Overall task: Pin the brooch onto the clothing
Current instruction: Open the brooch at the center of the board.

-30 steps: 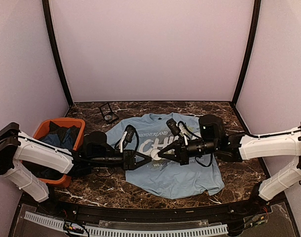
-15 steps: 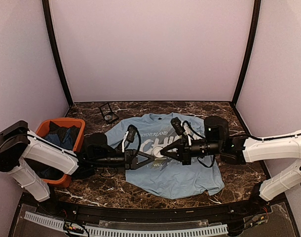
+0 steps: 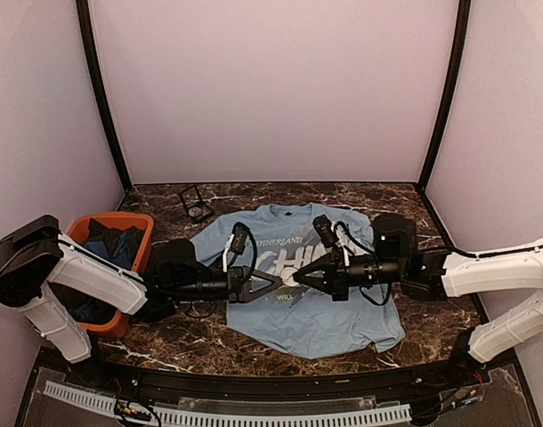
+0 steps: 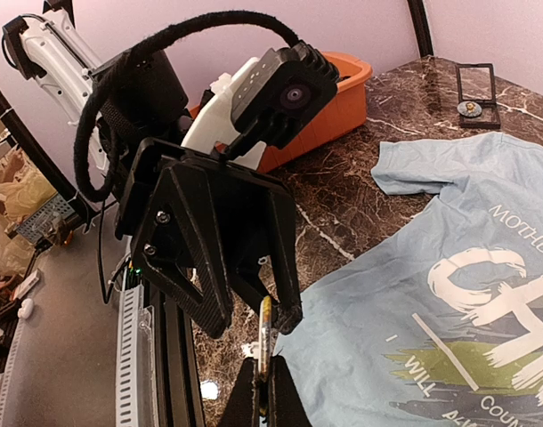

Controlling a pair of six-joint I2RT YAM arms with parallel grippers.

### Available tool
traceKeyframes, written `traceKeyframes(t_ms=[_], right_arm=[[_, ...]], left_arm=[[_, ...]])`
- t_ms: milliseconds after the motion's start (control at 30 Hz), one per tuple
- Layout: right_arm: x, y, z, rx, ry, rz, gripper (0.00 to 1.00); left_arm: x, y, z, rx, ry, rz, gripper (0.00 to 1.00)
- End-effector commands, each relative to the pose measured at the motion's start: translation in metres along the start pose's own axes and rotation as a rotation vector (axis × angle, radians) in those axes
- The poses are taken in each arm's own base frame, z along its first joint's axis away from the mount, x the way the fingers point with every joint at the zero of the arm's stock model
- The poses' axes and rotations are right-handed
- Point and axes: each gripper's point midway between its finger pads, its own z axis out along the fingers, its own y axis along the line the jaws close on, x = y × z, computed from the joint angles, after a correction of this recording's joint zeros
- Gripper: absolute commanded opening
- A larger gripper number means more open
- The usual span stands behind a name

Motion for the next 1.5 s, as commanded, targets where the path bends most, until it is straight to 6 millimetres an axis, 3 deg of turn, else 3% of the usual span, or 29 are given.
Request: traceKeyframes(t_ms=[0, 333, 800, 1467], right_arm=[[-0.010, 0.002, -0.006, 0.008, -0.055, -0.039, 0.00], [-0.010, 0.001, -0.007, 0.022, -0.065, -0.037, 0.00], [-0.006, -0.002, -0.008, 0.032, -0.064, -0.030, 0.00], [-0.002, -0.002, -0.007, 0.039, -0.058, -0.038, 0.00]], left_arm=[[-0.010, -0.014, 0.006, 0.069, -0.037, 0.005, 0.37], [-0.002, -0.012, 0.015, 0.110, -0.027, -0.040, 0.37], [-0.007, -0.018, 0.012, 0.150, -0.062, -0.037, 0.37], [-0.003, -0.009, 0.020, 0.150, -0.053, -0.065, 0.28]])
